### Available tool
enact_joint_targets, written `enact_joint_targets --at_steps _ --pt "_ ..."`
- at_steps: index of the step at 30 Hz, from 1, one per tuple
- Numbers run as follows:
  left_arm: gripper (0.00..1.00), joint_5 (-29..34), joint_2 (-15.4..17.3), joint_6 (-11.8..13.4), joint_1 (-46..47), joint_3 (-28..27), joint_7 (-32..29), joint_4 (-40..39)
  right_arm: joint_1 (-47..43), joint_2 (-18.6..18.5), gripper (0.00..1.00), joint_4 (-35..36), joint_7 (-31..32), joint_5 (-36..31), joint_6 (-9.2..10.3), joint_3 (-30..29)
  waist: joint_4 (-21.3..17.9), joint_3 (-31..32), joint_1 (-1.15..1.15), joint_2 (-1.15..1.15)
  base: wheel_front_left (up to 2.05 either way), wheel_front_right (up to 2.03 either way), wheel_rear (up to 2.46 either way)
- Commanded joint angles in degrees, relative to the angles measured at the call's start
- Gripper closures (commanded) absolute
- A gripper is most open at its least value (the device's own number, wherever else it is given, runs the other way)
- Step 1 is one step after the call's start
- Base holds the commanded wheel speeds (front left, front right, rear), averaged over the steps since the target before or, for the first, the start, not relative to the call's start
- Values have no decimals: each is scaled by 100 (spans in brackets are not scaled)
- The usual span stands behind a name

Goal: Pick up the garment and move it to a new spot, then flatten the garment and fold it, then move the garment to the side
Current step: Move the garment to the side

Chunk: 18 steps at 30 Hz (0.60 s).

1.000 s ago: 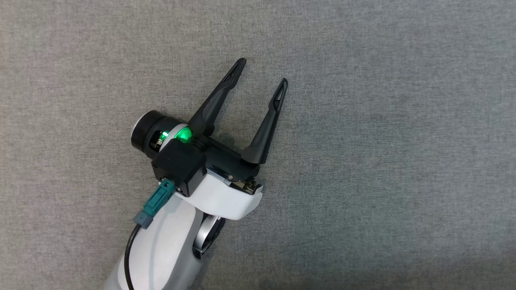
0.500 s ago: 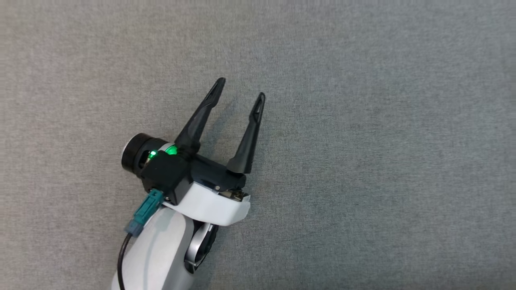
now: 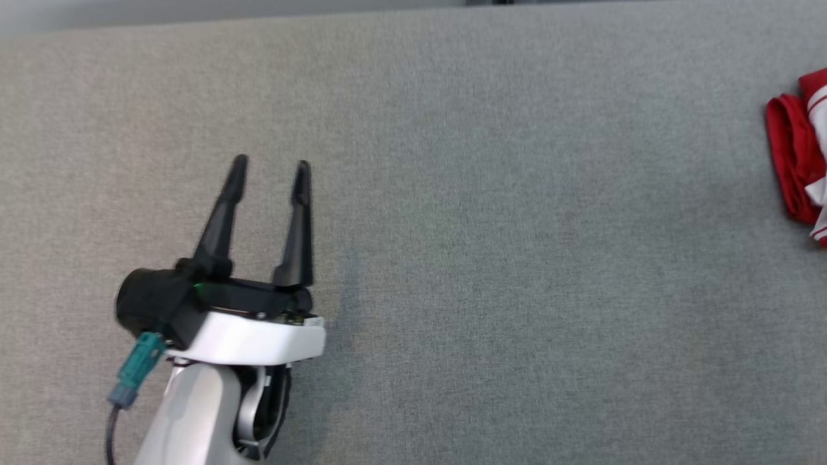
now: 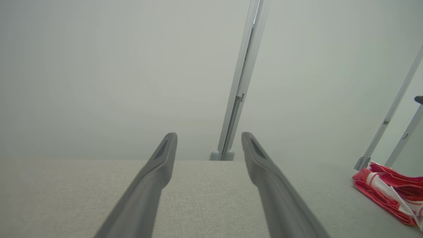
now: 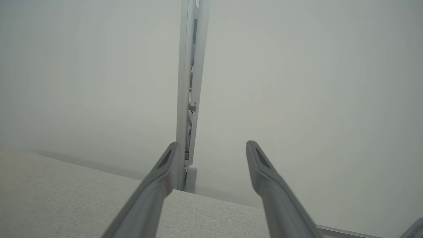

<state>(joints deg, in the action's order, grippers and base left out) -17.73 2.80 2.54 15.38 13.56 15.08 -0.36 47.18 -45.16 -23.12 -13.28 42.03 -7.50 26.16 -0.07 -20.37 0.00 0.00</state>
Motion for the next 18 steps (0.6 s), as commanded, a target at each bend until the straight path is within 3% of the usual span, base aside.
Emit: enact_joint_targets --at_steps 1,7,12,18 --pt "0 -9 26 -22 -105 -147 -6 -54 -250 151 0 116 -92 67 2 -95 48 262 0 0 0 0 0" --pt "0 36 23 -53 -453 -618 -5 -129 -1179 983 0 557 -201 130 2 -658 157 668 0 0 0 0 0" --pt "0 58 25 -94 -832 -885 -6 -96 -1975 1988 0 648 -193 -546 1 -1451 148 948 0 0 0 0 0" --pt "0 64 24 -139 -1203 -852 -6 85 -2693 2805 0 533 -196 -1130 1 -1630 168 1242 0 0 0 0 0"
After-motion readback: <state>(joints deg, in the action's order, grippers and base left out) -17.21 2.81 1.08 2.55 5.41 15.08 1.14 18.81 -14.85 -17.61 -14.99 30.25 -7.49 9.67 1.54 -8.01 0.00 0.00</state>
